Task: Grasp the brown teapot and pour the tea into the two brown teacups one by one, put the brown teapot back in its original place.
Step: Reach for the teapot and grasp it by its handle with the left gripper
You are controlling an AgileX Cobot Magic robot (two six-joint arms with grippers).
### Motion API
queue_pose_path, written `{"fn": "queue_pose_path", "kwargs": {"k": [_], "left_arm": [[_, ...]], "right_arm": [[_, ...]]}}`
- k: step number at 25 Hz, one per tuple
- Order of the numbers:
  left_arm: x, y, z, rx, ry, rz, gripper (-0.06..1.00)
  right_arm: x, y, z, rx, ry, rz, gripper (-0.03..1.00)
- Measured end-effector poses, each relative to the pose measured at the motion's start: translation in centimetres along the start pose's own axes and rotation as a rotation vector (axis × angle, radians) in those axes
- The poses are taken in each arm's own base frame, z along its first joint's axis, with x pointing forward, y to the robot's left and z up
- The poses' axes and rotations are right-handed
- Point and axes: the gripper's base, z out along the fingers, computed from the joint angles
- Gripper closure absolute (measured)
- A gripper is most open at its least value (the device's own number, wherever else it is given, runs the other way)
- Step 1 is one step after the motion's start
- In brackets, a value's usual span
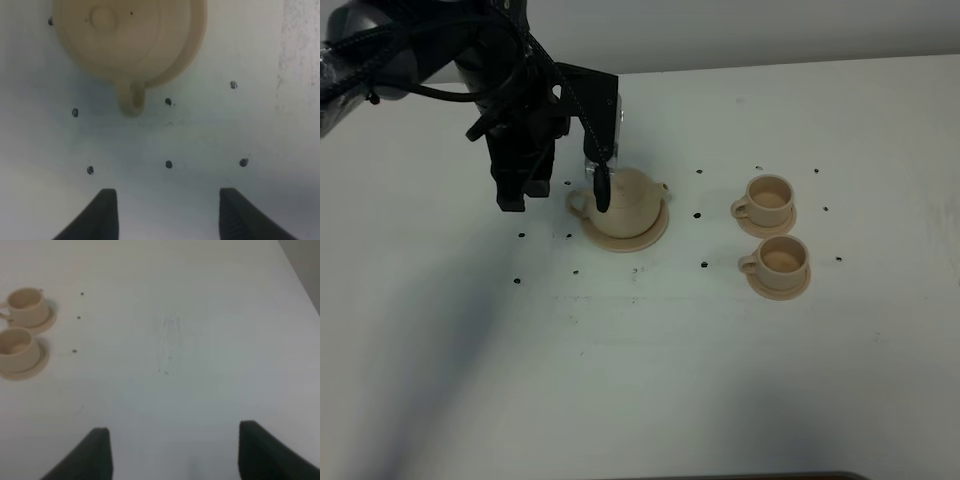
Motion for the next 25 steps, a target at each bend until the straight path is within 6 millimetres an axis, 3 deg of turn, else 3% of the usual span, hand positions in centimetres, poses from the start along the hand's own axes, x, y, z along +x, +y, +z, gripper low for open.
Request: {"fn": "queue_pose_path", "kwargs": {"k": [7, 18, 25], "left_arm": [[-2.2, 0.0, 3.4, -0.001, 0.119, 0.046, 0.51], [-5.2, 3.6, 6.4, -0.034, 0.09, -0.04, 0.56], [-5.4, 3.7, 6.6, -0.029, 0.073, -0.081, 0.56]], "right_arm": [[0.0, 0.0, 0.0, 0.0, 0.0, 0.0, 0.44], [0.0, 0.0, 0.0, 0.0, 0.0, 0.0, 0.44], [0.0, 0.0, 0.0, 0.001, 0.0, 0.0, 0.44]]}}
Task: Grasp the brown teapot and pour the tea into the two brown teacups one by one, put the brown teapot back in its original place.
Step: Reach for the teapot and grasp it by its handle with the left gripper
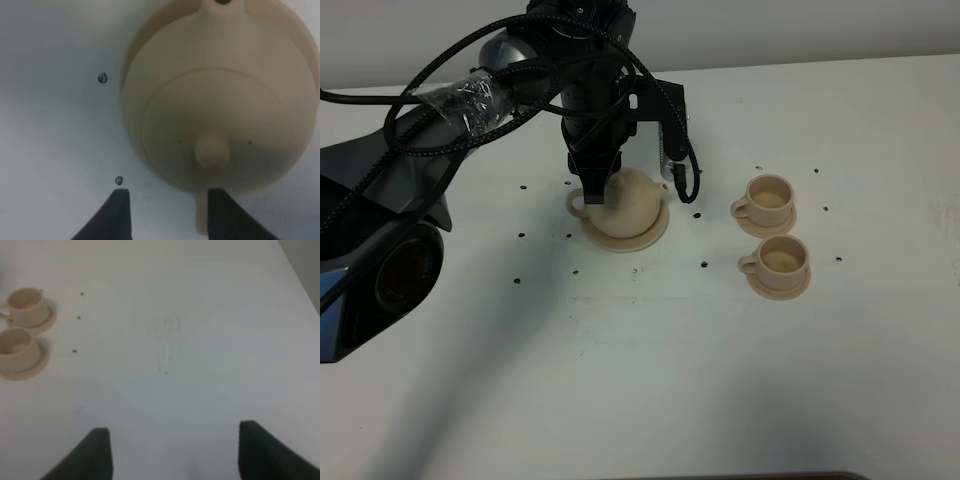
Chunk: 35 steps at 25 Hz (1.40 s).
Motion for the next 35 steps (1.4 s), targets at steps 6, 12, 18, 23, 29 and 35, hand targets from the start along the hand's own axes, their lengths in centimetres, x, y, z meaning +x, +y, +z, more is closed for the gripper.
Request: {"fn": "queue_pose_path", "kwargs": {"k": [6, 12, 18, 23, 29, 35], "left_arm": [[0.0, 0.0, -0.2, -0.001, -0.007, -0.023, 0.56], [1.5, -0.5, -2.1, 0.006, 0.001, -0.049, 0.56], [2.5, -1.3, -1.2, 0.048, 0.037, -0.053, 0.56], [2.4, -1.6, 0.0, 0.071, 0.049, -0.051, 0.56], [2.2, -1.9, 1.8, 0.1, 0.073, -0.041, 0.56], [2.2, -2.0, 2.3, 0.106, 0.081, -0.035, 0.56]], "right_arm": [[0.0, 0.0, 0.0, 0.0, 0.0, 0.0, 0.44], [0.0, 0.0, 0.0, 0.0, 0.0, 0.0, 0.44], [0.0, 0.0, 0.0, 0.0, 0.0, 0.0, 0.44], [0.0, 0.0, 0.0, 0.0, 0.0, 0.0, 0.44], [0.0, 0.0, 0.0, 0.0, 0.0, 0.0, 0.44], [0.0, 0.0, 0.0, 0.0, 0.0, 0.0, 0.44]]}}
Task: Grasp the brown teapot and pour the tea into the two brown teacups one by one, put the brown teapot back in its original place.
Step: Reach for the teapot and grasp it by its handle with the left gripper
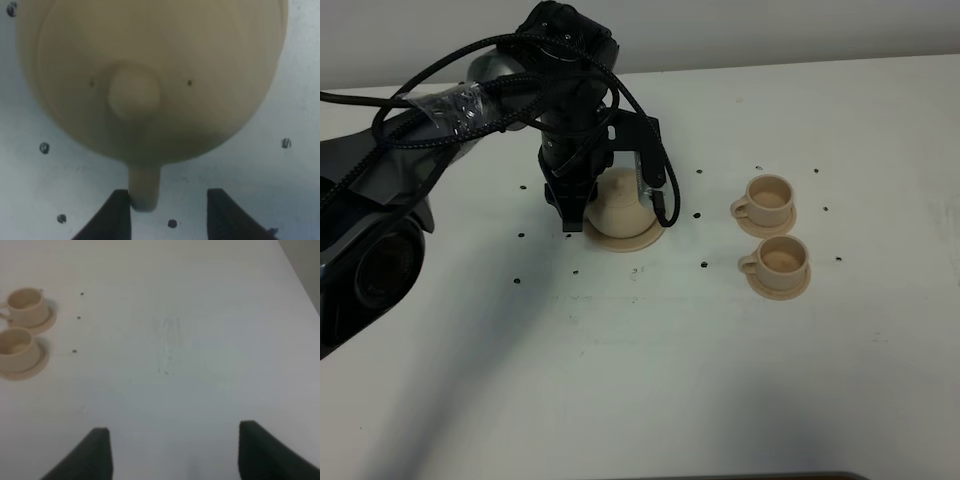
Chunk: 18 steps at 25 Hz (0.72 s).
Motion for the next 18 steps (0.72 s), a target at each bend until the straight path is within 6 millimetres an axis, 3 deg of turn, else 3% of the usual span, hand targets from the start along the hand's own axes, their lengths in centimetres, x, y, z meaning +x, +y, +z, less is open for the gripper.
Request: {"fn": "queue_pose_path", "kwargs": {"k": [18], "left_arm": [[-0.44, 0.19, -0.02, -0.021, -0.049, 0.021, 0.56]], "right_arm": [[0.0, 0.0, 0.0, 0.0, 0.0, 0.0, 0.44]]}}
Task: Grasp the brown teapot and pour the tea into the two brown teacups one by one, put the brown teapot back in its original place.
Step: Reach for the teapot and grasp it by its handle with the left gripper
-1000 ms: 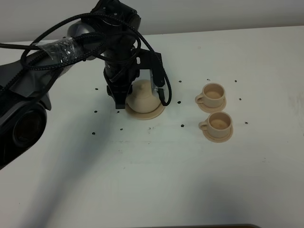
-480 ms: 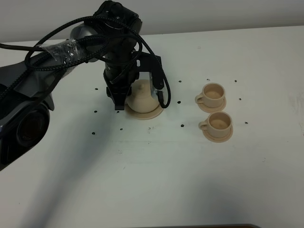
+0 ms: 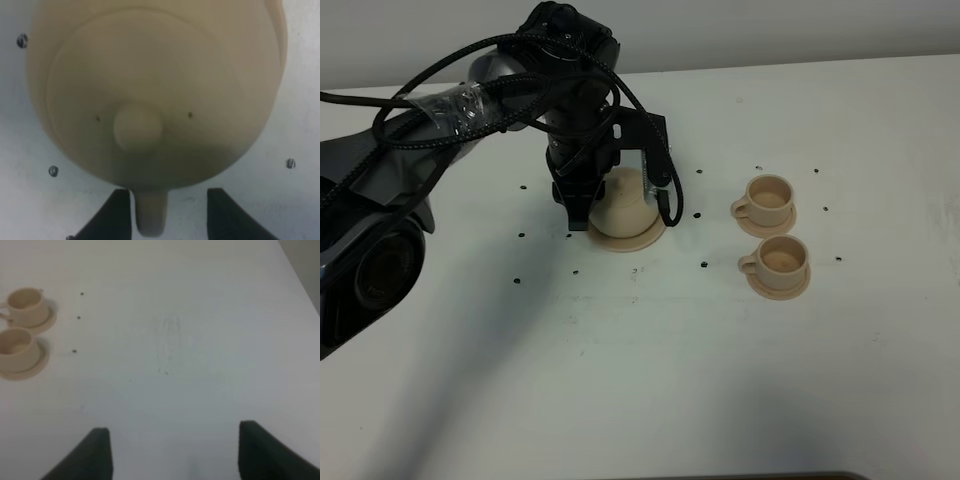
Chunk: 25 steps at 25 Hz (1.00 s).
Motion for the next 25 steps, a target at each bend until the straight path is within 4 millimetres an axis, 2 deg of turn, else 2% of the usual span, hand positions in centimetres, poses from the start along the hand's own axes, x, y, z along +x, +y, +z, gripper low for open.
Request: {"fn": "queue_pose_path", "kwargs": {"k": [10, 21, 25], "left_arm": [[-0.12, 0.18, 0.0, -0.02, -0.013, 0.02, 0.59], [0.01, 0.22, 0.81, -0.013, 0.006, 0.05, 0.75], [0.05, 0.24, 0.82, -0.012, 0.005, 0.049, 0.77]], "right_arm": [[0.0, 0.0, 0.0, 0.0, 0.0, 0.0, 0.44], [0.0, 0.0, 0.0, 0.0, 0.0, 0.0, 0.44], [0.0, 0.0, 0.0, 0.0, 0.0, 0.0, 0.44]]}}
